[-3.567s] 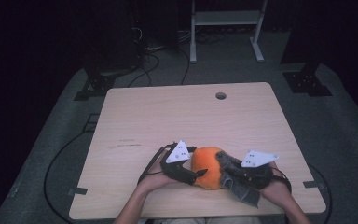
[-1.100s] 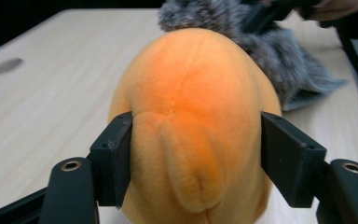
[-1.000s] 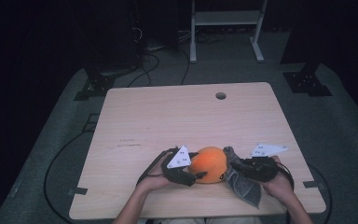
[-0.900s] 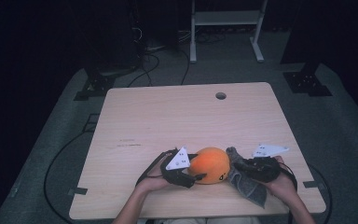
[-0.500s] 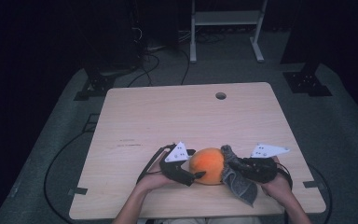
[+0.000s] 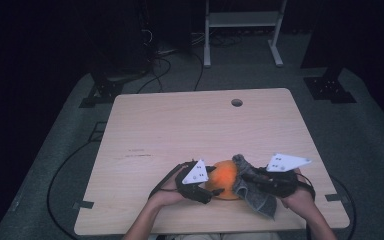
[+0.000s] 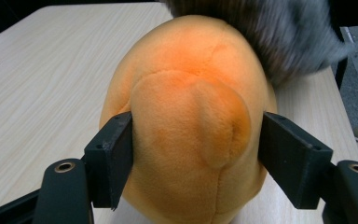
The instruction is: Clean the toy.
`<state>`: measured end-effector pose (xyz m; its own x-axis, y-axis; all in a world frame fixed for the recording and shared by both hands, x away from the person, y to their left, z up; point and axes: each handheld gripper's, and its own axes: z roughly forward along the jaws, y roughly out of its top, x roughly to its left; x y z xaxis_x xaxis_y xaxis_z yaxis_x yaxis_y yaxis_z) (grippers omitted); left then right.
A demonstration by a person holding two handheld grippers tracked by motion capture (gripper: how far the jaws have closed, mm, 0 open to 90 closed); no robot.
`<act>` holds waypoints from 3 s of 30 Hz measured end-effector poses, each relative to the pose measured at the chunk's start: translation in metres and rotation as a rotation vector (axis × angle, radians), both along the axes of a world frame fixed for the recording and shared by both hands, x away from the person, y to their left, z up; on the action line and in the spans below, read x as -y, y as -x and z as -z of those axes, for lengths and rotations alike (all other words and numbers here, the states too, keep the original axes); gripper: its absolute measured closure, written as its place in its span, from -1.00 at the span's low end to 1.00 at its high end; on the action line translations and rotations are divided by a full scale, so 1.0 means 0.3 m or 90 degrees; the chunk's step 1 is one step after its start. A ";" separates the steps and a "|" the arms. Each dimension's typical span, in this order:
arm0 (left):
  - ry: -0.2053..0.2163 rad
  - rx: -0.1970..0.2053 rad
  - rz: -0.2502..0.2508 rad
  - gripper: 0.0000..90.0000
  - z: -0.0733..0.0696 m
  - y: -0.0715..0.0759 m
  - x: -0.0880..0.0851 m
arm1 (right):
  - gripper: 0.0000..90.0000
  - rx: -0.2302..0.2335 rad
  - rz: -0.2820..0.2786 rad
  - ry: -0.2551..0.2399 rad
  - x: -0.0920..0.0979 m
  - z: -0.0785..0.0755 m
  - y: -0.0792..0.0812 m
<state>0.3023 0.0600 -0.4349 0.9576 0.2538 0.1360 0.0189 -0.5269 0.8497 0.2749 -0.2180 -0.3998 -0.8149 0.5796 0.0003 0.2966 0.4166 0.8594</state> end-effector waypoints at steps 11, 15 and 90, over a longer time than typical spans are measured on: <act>0.009 0.033 0.017 -0.37 0.000 0.021 0.029 | 0.61 0.016 -0.004 -0.012 -0.010 -0.052 0.020; -0.013 0.047 0.028 -0.40 0.014 0.038 0.035 | 0.61 0.049 -0.044 0.044 -0.118 -0.061 0.037; 0.046 0.002 -0.062 -0.37 -0.037 -0.018 0.020 | 0.61 -0.008 0.027 0.033 0.006 0.046 0.000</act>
<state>0.3076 0.0541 -0.4238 0.9275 0.3552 0.1163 0.0650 -0.4597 0.8857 0.2748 -0.2197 -0.4135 -0.7902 0.6125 -0.0206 0.3256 0.4481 0.8326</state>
